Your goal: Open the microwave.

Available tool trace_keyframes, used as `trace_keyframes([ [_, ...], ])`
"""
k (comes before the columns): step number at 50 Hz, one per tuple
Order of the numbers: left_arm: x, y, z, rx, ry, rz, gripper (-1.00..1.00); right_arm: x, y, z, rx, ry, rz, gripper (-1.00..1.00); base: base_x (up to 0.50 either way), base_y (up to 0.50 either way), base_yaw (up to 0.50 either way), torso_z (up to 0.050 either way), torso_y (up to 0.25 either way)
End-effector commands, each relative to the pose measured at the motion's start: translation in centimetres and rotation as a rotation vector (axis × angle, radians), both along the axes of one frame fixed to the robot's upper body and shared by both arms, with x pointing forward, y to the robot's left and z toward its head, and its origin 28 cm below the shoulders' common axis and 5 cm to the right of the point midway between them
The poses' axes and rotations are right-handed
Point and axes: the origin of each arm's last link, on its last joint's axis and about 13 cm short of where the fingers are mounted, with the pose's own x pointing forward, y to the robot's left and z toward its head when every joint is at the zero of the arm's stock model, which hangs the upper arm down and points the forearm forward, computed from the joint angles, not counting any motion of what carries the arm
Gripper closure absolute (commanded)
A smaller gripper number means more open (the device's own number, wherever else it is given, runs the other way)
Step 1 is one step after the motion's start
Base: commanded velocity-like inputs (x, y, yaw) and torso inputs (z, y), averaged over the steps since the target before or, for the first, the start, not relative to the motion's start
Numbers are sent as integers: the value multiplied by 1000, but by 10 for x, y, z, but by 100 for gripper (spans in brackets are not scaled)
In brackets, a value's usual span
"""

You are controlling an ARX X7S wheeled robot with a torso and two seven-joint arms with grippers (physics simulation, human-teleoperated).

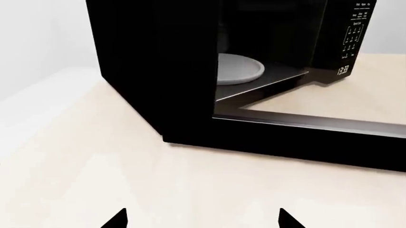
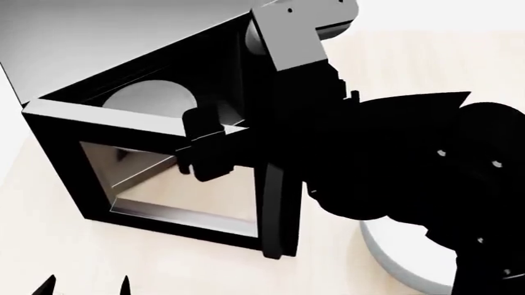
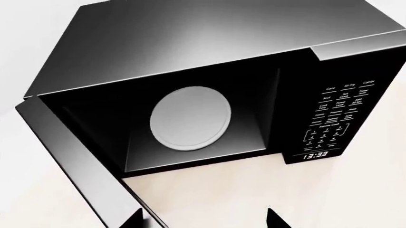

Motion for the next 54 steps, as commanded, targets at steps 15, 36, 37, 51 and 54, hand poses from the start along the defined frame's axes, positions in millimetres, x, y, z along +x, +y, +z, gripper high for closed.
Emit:
trace_keyframes([
  [15, -1, -1, -2, -19, 18, -17, -100, -37, 28, -25, 118, 149, 287, -100, 1, 3, 6, -2, -5],
  [36, -1, -1, -2, -18, 20, -15, -100, -55, 33, -32, 149, 165, 340, -100, 2, 4, 7, -2, -6],
  [37, 0, -1, -2, -19, 20, -15, -100, -56, 34, -33, 150, 165, 345, -100, 0, 5, 9, 0, -9],
  [51, 0, -1, -1, -20, 19, -18, -100, -71, 37, -33, 162, 156, 384, -100, 3, 6, 10, -2, -6],
  [54, -1, -1, -1, -21, 19, -18, -100, -73, 37, -32, 168, 154, 391, -100, 5, 7, 11, -4, -7],
])
